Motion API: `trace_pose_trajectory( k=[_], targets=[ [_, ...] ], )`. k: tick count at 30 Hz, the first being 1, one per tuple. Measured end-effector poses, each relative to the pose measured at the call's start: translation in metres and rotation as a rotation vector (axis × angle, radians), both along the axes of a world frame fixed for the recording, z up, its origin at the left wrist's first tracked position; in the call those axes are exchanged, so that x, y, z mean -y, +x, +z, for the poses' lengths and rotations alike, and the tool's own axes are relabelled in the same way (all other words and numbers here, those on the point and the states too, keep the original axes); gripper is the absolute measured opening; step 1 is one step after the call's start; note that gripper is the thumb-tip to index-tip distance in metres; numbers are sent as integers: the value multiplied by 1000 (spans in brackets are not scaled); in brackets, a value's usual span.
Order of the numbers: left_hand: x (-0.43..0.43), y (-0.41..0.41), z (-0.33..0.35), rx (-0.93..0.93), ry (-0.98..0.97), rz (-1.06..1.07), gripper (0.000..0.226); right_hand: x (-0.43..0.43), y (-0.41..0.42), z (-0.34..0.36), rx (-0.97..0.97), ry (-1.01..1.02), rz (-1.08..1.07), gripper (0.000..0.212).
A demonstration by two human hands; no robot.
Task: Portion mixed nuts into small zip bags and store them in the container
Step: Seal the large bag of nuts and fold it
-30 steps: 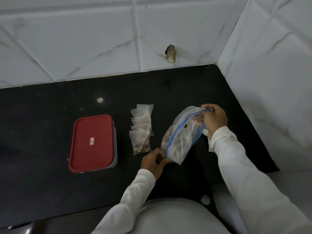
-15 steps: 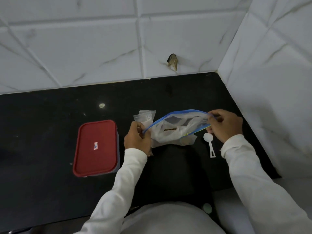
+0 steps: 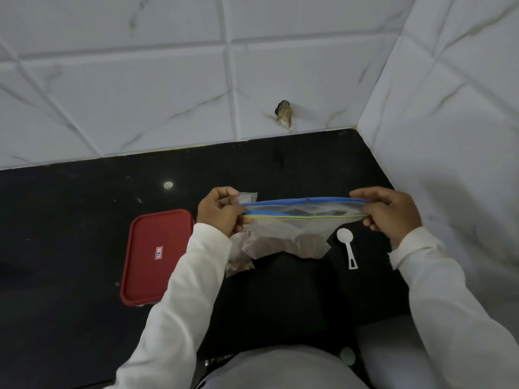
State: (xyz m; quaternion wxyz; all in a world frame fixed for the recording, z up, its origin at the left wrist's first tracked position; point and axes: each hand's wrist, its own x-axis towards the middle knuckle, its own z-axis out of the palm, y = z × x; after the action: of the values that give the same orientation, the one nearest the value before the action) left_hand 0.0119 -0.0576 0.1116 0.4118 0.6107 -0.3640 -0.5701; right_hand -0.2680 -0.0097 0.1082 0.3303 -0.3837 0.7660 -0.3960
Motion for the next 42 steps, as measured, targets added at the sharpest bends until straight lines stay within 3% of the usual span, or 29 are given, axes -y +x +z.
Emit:
trace_pose_trajectory(
  k=[4, 9, 16, 21, 24, 26, 29, 33, 38, 40, 42],
  targets=[
    [8, -2, 21, -205, -45, 35, 38, -2, -1, 19, 281, -64, -38, 42],
    [5, -13, 31, 96, -238, -26, 37, -10, -3, 22, 326, -100, -72, 38],
    [15, -21, 24, 193, -289, -63, 40, -13, -6, 13, 359, -183, -225, 37],
    [29, -23, 18, -81, 4, -154, 21, -13, -11, 12, 446, -160, -127, 31],
    [29, -18, 12, -167, -118, -205, 6, -14, -15, 17, 525, -221, -60, 18],
    [27, -12, 3, -42, -276, -304, 15, -18, -19, 16, 383, -272, 31, 11],
    [26, -5, -7, 112, -384, -355, 26, -22, -24, 10, -129, -223, 193, 22],
    [23, -11, -4, 50, -366, -278, 16, -20, -21, 9, -315, -237, 200, 16],
    [20, -11, 15, 153, -611, -253, 8, -23, -29, 23, -289, -372, 59, 8],
    [14, -12, 17, 142, -607, -295, 4, -26, -29, 18, -194, -337, 59, 7],
    [12, -15, 15, 37, -562, -283, 13, -27, -28, 17, -67, -393, 44, 11]
  ],
)
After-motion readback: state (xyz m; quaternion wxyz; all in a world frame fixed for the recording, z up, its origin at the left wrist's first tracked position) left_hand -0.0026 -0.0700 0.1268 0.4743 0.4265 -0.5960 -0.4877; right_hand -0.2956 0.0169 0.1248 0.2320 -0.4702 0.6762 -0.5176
